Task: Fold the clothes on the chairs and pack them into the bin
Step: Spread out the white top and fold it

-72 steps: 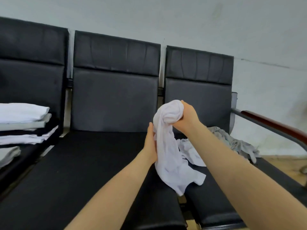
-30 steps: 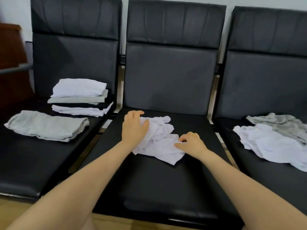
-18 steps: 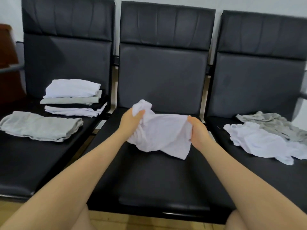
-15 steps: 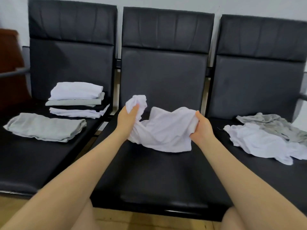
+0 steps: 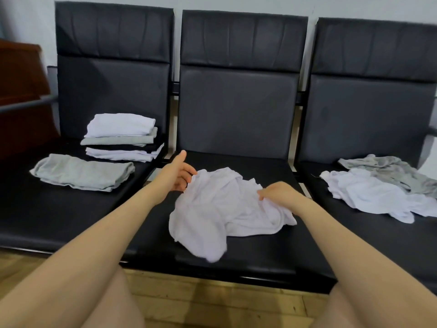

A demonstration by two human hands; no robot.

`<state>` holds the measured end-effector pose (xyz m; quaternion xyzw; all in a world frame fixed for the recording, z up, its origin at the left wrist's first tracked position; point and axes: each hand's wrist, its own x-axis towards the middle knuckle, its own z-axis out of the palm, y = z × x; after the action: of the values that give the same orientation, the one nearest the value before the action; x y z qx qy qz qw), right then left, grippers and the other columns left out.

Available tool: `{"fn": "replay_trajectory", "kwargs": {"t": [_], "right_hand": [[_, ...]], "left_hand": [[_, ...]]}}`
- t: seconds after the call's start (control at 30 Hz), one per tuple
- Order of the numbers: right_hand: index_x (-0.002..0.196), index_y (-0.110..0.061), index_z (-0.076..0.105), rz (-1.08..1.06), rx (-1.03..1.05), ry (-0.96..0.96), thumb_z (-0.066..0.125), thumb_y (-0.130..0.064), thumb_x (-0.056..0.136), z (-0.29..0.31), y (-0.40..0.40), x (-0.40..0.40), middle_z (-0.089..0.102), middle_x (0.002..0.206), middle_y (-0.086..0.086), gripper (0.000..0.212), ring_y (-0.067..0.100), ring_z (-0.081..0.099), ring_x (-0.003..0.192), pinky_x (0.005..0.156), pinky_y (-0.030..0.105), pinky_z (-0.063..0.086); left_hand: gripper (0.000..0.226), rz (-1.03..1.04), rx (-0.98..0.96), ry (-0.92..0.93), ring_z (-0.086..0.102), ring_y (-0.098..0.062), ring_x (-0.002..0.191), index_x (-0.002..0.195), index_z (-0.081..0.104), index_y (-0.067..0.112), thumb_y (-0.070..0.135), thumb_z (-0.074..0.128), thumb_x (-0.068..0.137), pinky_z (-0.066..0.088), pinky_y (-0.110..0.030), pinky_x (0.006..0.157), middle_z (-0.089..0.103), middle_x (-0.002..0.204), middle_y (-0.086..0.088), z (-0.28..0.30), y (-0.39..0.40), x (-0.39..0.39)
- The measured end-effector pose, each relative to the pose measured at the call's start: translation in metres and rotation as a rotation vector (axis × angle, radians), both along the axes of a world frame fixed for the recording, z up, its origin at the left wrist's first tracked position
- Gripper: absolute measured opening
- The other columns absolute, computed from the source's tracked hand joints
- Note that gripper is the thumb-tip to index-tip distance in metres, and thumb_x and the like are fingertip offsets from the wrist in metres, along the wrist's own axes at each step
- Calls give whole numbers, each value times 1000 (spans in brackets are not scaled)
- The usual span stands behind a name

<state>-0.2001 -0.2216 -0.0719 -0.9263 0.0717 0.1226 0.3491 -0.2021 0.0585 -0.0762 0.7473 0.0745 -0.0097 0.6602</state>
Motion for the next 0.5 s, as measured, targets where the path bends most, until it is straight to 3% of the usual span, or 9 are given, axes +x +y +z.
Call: {"fn": "replay_trajectory", "kwargs": {"t": [0.13, 0.2, 0.27, 0.33, 0.37, 0.4, 0.43, 0.47, 0.5], "right_hand": [[93, -3, 68, -90, 170, -156, 55, -26, 96, -4, 9, 18, 63, 81, 8, 27, 20, 57, 79, 82, 33, 47], [77, -8, 62, -73, 179, -239, 58, -26, 93, -15, 14, 28, 55, 72, 7, 25, 20, 51, 69, 70, 33, 45], [58, -16, 48, -74, 162, -300, 59, -27, 92, -25, 15, 40, 42, 56, -1, 38, 16, 41, 57, 57, 29, 36], [54, -20, 44, -66, 112, -333, 57, -29, 92, -31, 15, 51, 38, 50, -5, 42, 15, 38, 51, 53, 28, 33], [65, -20, 56, -60, 78, -324, 57, -33, 92, -32, 16, 57, 49, 59, -3, 30, 16, 47, 58, 56, 29, 37], [90, -17, 65, -45, 39, -294, 57, -39, 92, -34, 15, 61, 62, 80, 2, 23, 19, 58, 76, 64, 30, 43], [118, -14, 61, -36, -23, -248, 57, -44, 91, -39, 13, 65, 62, 107, 7, 41, 23, 59, 99, 76, 33, 47], [132, -13, 52, -8, -97, -203, 57, -48, 89, -44, 11, 68, 56, 124, 9, 56, 25, 53, 114, 86, 35, 47], [133, -13, 51, 47, -159, -184, 58, -48, 89, -50, 8, 70, 53, 126, 9, 57, 25, 52, 116, 92, 37, 47]], "left_hand": [[40, 80, 370, -15, 50, -15, 56, 82, 68, 12, 42, 46, 96, 46, -29, 62, 61, 74, -3, -15, -14, 20], [39, 49, 538, -97, 52, -16, 67, 85, 66, 6, 40, 50, 93, 41, -28, 63, 62, 82, -5, -30, -19, 28], [38, -1, 589, -171, 53, -16, 75, 86, 65, 3, 40, 55, 91, 41, -27, 67, 61, 83, -4, -41, -25, 34], [33, -41, 621, -199, 58, -14, 87, 98, 68, 13, 43, 58, 89, 45, -27, 75, 63, 93, 3, -48, -34, 40], [35, -51, 678, -205, 59, -13, 93, 105, 67, 18, 46, 59, 88, 46, -27, 79, 61, 99, 6, -50, -38, 45], [39, -66, 767, -207, 57, -13, 98, 111, 64, 21, 50, 60, 86, 46, -28, 80, 58, 103, 8, -53, -43, 49], [42, -94, 882, -202, 56, -14, 101, 113, 63, 22, 53, 60, 85, 45, -28, 78, 55, 106, 8, -55, -48, 54], [40, -121, 989, -201, 55, -15, 103, 107, 63, 21, 54, 58, 85, 43, -27, 73, 53, 105, 8, -58, -53, 59], [35, -133, 1045, -194, 55, -17, 100, 95, 64, 19, 51, 55, 87, 40, -27, 69, 50, 100, 8, -59, -56, 64]]}}
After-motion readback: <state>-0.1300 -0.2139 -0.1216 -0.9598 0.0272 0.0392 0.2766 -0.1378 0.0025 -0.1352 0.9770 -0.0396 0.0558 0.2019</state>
